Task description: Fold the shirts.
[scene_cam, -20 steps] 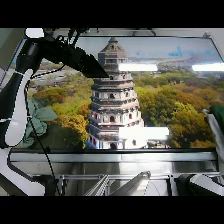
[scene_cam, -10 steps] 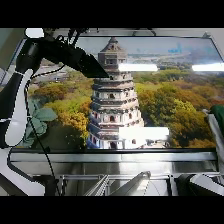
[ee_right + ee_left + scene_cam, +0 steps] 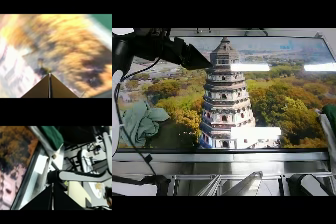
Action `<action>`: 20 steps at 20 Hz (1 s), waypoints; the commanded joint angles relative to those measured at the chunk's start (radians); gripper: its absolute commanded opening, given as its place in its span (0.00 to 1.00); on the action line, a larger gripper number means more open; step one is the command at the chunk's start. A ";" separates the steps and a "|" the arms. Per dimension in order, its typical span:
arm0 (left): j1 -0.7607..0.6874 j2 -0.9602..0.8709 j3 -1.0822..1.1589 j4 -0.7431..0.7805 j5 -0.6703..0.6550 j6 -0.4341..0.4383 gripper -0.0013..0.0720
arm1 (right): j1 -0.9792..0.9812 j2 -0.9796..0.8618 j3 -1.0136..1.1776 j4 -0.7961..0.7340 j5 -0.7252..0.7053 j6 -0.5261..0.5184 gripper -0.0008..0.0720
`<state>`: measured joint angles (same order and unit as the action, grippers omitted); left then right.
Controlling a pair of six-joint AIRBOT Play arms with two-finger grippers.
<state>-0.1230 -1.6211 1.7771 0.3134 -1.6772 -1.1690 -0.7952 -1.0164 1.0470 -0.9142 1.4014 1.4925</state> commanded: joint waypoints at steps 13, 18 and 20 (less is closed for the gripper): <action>-0.047 0.675 -1.120 0.183 0.369 0.016 0.04 | 0.859 0.372 -0.652 0.089 -0.451 -0.106 0.04; 0.039 0.744 -1.131 0.183 0.372 0.016 0.04 | 0.859 0.372 -0.652 0.089 -0.451 -0.106 0.04; 0.053 0.759 -1.131 0.183 0.372 0.016 0.04 | 0.859 0.372 -0.652 0.089 -0.452 -0.106 0.04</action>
<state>-0.1013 -0.8932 0.6559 0.4976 -1.3148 -1.1534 0.0597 -0.6456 0.3965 -0.8276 0.9543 1.3865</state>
